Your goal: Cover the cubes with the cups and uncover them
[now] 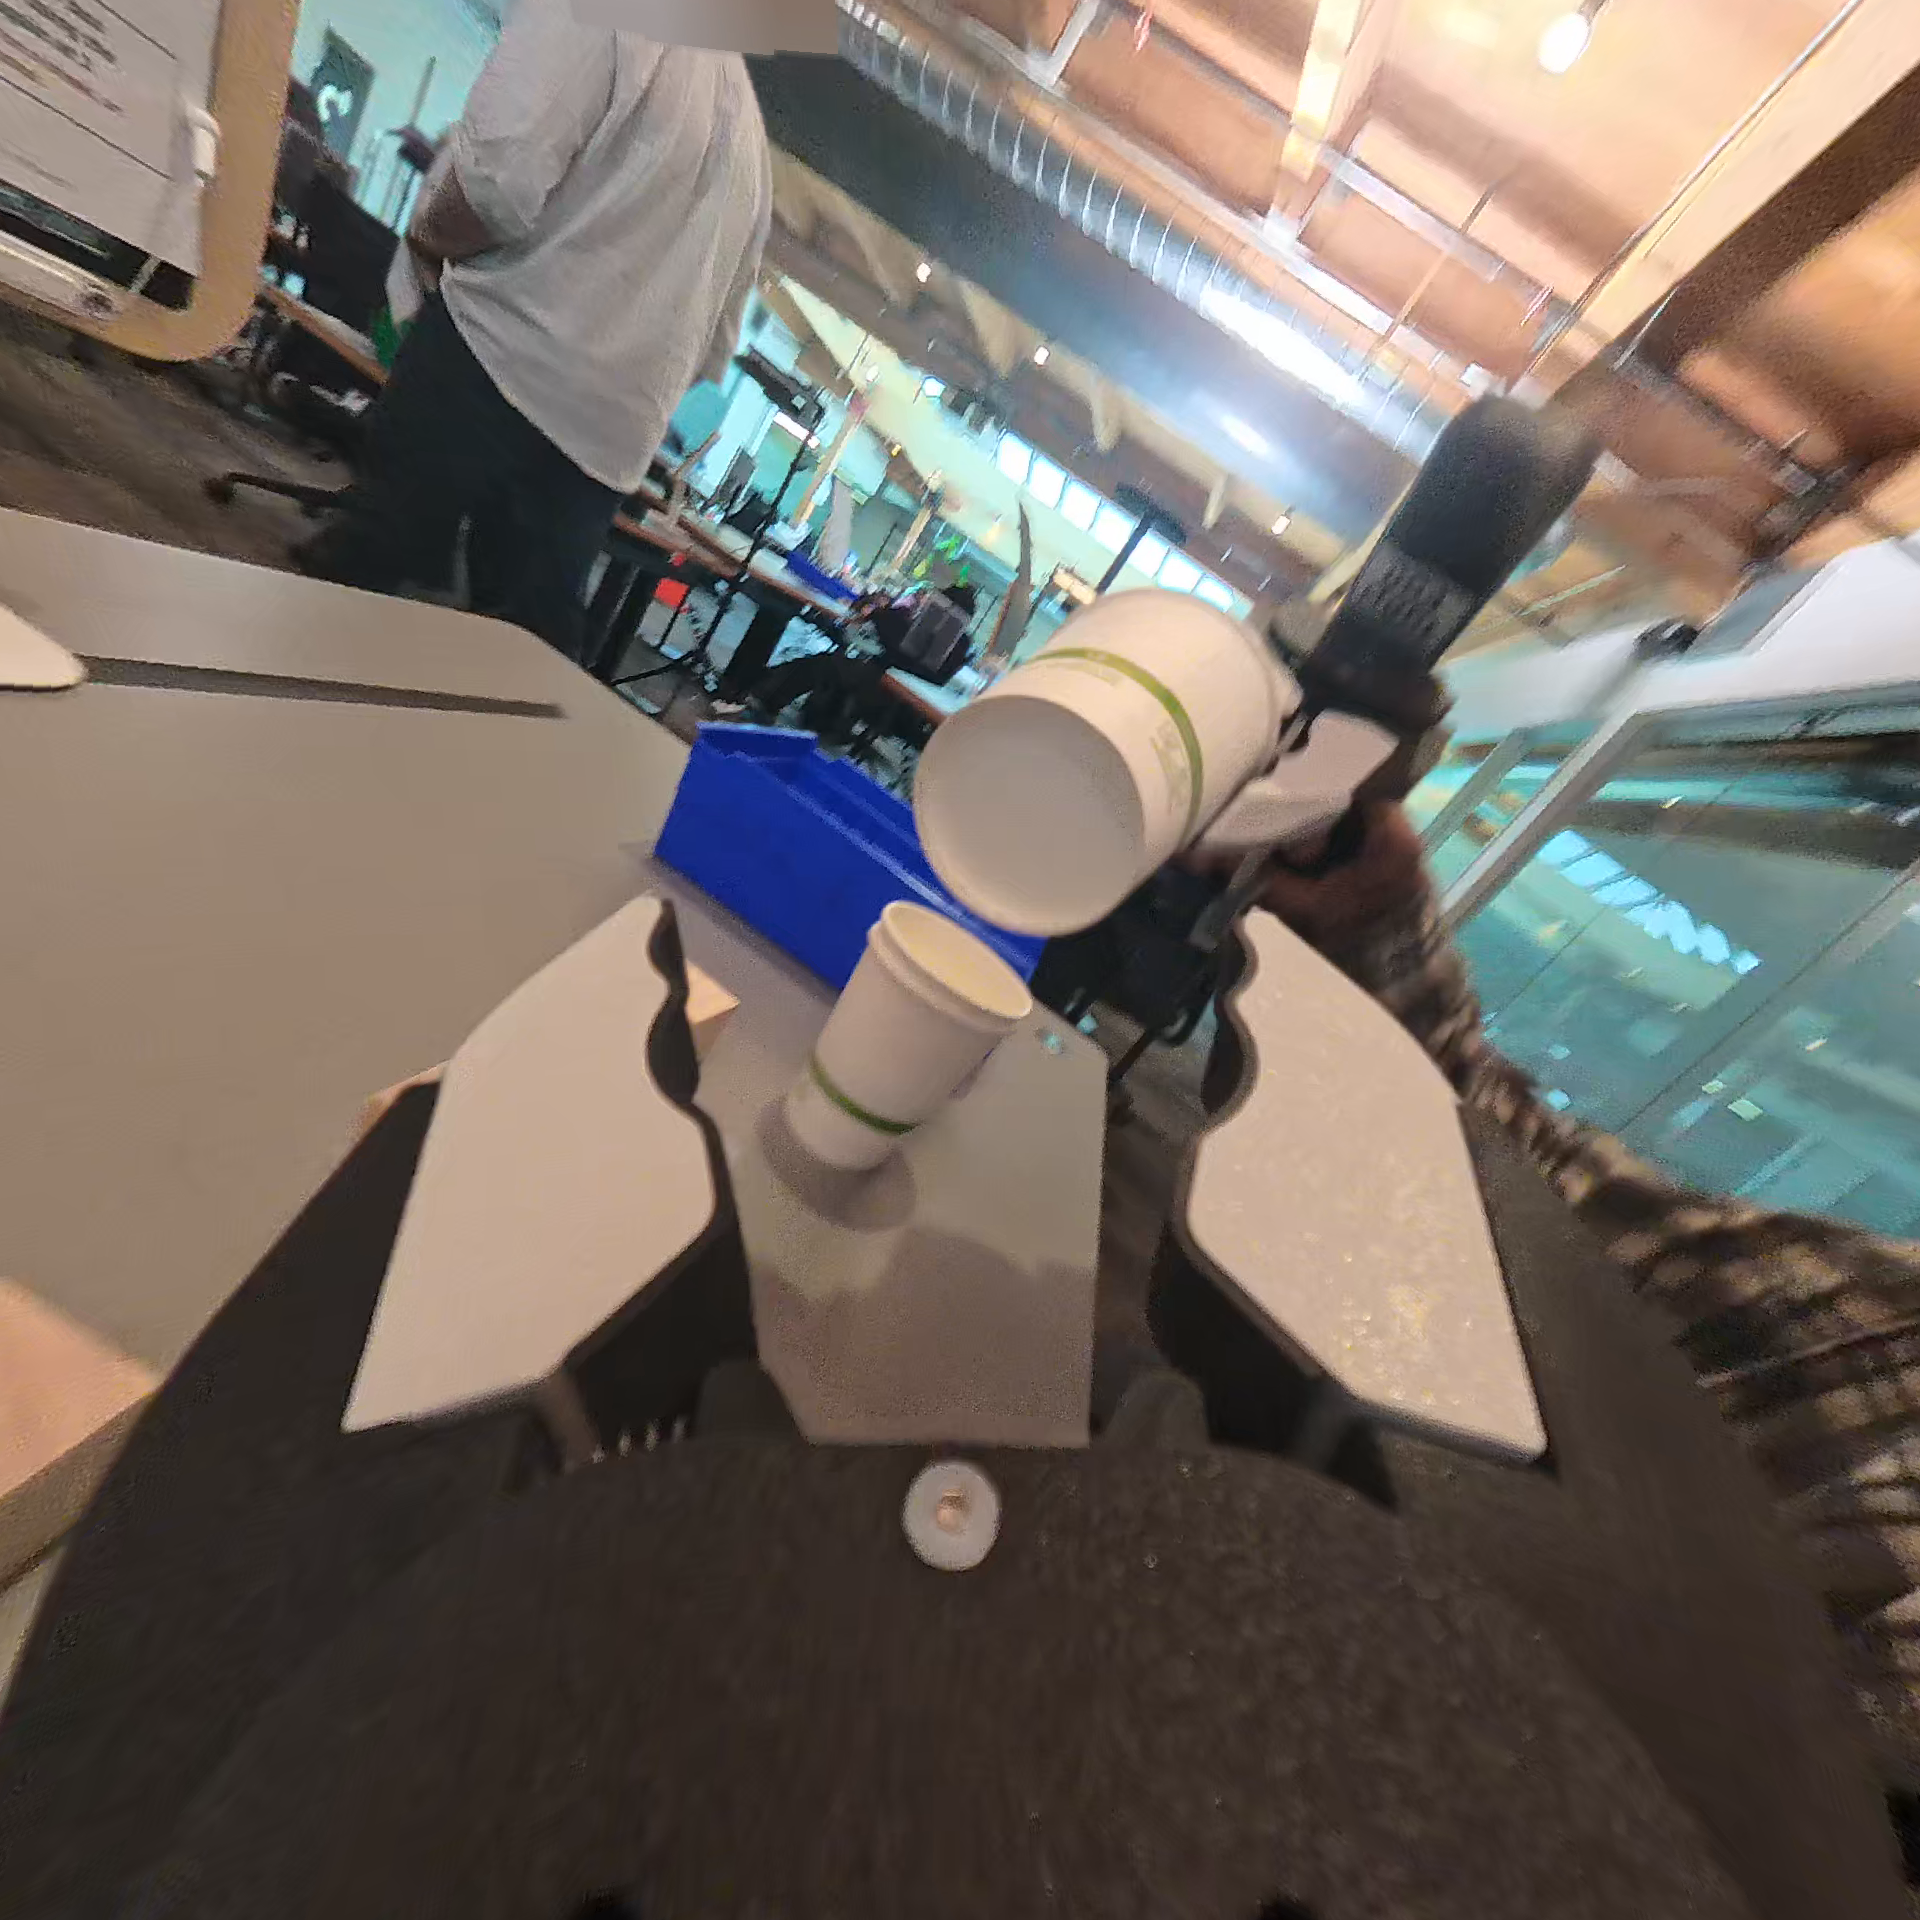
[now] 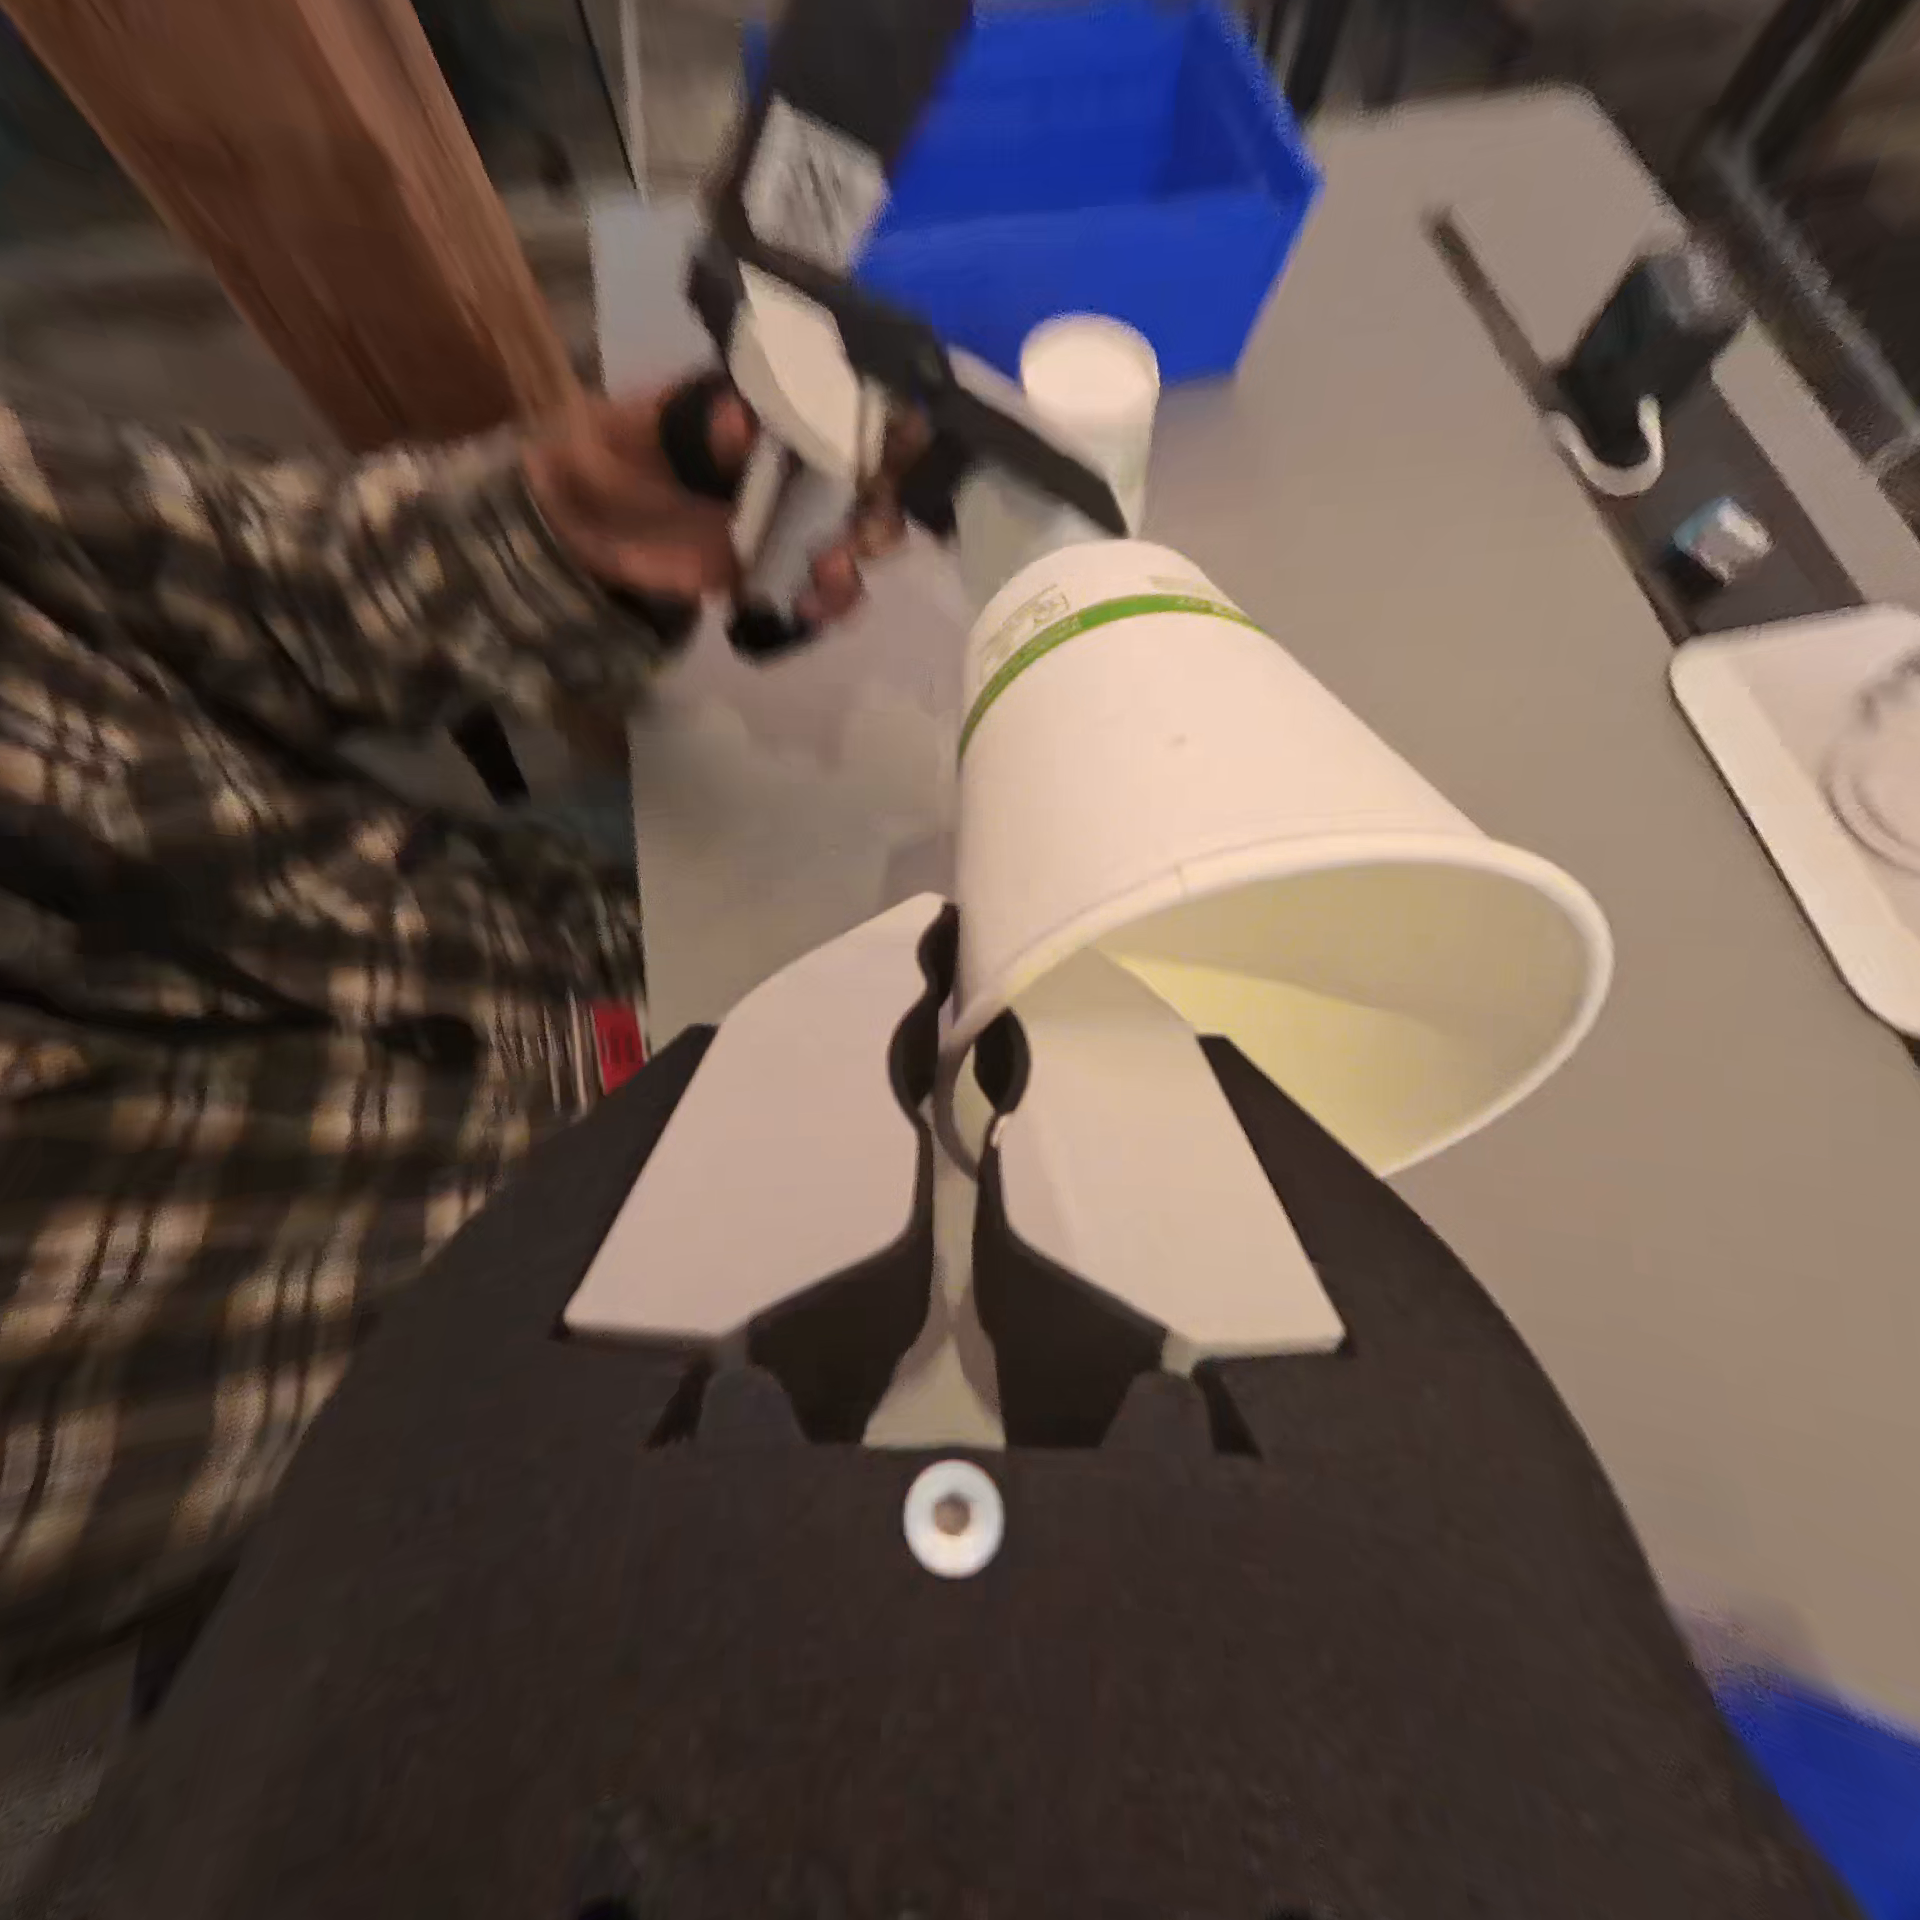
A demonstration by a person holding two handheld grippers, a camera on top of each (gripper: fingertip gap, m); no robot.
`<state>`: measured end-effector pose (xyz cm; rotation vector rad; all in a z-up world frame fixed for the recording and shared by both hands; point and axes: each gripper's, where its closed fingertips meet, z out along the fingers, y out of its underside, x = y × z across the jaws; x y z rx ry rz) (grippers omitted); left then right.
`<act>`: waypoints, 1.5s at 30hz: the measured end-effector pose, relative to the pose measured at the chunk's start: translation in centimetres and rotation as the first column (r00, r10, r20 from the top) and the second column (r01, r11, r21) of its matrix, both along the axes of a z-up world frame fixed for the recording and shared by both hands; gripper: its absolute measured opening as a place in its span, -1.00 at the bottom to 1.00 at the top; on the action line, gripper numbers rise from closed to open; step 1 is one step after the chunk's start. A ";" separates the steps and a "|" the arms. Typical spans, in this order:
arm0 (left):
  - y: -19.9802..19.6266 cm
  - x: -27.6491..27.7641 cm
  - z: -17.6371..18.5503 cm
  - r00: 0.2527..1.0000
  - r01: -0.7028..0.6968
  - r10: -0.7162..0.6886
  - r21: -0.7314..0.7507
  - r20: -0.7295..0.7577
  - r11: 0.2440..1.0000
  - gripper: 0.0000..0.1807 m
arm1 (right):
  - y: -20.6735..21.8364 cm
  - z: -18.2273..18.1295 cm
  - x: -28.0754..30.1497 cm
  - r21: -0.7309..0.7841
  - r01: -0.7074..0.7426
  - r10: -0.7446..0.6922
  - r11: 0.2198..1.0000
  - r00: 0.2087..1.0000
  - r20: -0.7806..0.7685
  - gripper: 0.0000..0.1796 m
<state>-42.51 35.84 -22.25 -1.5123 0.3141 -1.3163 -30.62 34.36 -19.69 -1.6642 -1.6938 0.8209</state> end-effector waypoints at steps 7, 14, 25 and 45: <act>-1.8 -3.6 -0.3 0.917 -0.089 0.109 0.068 -0.383 0.994 0.04 | 2.9 -1.7 10.6 0.051 0.038 -0.063 0.998 0.675 0.735 -0.99; -2.5 -4.6 0.2 0.868 -0.105 0.152 0.124 -0.472 0.987 0.02 | 3.8 -5.9 12.6 0.029 0.012 -0.031 1.000 0.421 0.907 -0.99; -2.0 -6.5 -2.2 0.784 -0.136 0.173 0.107 -0.596 0.985 0.05 | 3.9 -11.1 13.5 -0.039 -0.005 0.038 0.999 0.321 0.946 -0.61; 2.5 -19.6 -10.3 -0.032 -0.171 -0.391 -0.381 -0.920 0.909 0.43 | -6.9 -4.4 5.4 -0.150 0.056 -0.077 0.987 0.988 -0.133 -0.30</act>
